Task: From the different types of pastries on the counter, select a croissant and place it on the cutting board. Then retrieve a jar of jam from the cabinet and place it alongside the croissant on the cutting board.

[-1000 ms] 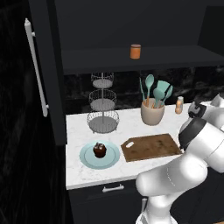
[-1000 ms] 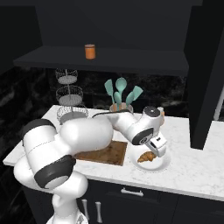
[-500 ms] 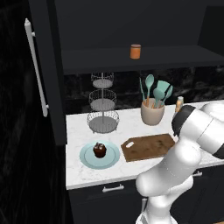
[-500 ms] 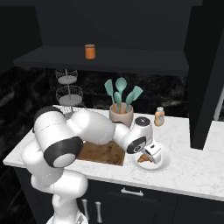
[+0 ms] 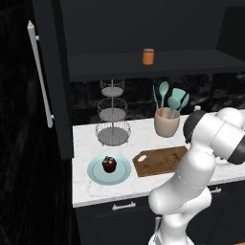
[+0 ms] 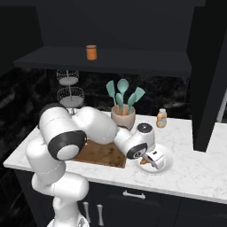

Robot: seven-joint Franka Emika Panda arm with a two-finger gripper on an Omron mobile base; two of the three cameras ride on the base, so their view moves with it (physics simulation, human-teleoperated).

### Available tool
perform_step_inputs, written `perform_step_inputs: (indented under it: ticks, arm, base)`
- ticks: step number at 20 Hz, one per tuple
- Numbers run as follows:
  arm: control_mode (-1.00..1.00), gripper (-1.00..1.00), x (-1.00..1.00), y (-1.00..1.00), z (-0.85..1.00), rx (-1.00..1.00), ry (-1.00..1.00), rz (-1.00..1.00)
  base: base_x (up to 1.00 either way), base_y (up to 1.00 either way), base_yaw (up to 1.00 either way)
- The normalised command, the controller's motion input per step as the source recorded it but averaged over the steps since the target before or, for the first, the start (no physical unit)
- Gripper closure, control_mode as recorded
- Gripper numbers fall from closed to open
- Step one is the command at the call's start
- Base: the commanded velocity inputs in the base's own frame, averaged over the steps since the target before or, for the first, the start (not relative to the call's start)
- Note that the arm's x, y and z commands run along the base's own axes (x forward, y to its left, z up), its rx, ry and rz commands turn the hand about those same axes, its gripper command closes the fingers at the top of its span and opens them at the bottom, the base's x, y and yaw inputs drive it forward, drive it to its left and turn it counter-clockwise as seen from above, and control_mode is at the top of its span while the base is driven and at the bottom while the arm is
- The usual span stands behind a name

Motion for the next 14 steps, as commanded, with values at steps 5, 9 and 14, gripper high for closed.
perform_step_inputs:
  ticks: [5, 9, 14]
  arm:
    - [-1.00, 1.00, 0.00, 0.00, 0.10, 0.03, 0.00, 0.01]
    - [-1.00, 1.00, 0.00, 0.26, 0.21, 0.03, 0.00, 0.10]
    - [-1.00, 1.00, -0.09, 0.90, 0.22, 0.00, 0.00, 0.25]
  base:
    - [0.00, 0.00, 0.00]
    - [0.00, 0.00, 0.00]
    - [0.00, 0.00, 0.00]
